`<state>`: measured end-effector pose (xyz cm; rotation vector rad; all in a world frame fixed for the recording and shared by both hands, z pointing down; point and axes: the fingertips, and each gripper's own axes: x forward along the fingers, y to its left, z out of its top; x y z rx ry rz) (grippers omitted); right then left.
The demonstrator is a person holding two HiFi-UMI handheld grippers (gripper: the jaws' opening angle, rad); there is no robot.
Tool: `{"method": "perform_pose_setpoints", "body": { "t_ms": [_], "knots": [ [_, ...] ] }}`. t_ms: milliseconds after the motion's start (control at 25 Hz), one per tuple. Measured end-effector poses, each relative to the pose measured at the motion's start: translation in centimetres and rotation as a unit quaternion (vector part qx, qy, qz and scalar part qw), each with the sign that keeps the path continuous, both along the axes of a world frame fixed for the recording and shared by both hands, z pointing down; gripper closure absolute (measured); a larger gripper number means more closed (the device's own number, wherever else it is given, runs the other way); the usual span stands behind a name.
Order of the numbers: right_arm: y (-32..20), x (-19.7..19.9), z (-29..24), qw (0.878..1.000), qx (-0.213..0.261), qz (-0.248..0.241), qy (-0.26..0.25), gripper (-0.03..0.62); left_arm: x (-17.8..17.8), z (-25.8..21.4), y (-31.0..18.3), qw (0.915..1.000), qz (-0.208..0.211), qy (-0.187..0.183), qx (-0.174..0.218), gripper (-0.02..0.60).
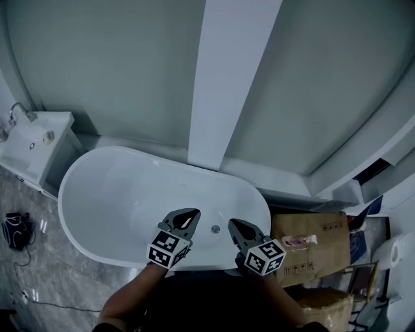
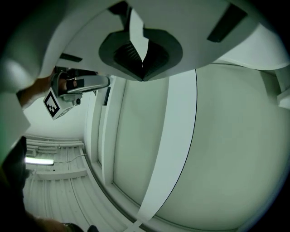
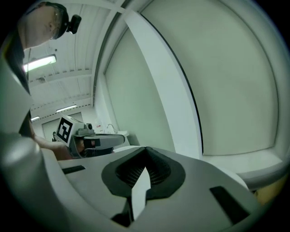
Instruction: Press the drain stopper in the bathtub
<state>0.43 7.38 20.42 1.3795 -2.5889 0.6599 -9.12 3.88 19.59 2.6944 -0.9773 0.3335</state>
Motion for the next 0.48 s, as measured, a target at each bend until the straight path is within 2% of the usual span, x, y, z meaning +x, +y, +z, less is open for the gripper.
{"method": "perform_pose_setpoints", "body": {
  "t_ms": [280, 480],
  "knots": [
    [-2.2, 3.9, -7.7, 0.996, 0.091, -0.019, -0.006, 0.582, 2.0, -5.5, -1.9, 0.9991, -0.032, 0.011, 0.025, 0.565],
    [-2.2, 5.6, -11.1, 0.991, 0.127, -0.031, -0.024, 0.582, 1.9, -8.3, -2.8, 0.9961, -0.070, 0.010, 0.053, 0.565]
  ]
}}
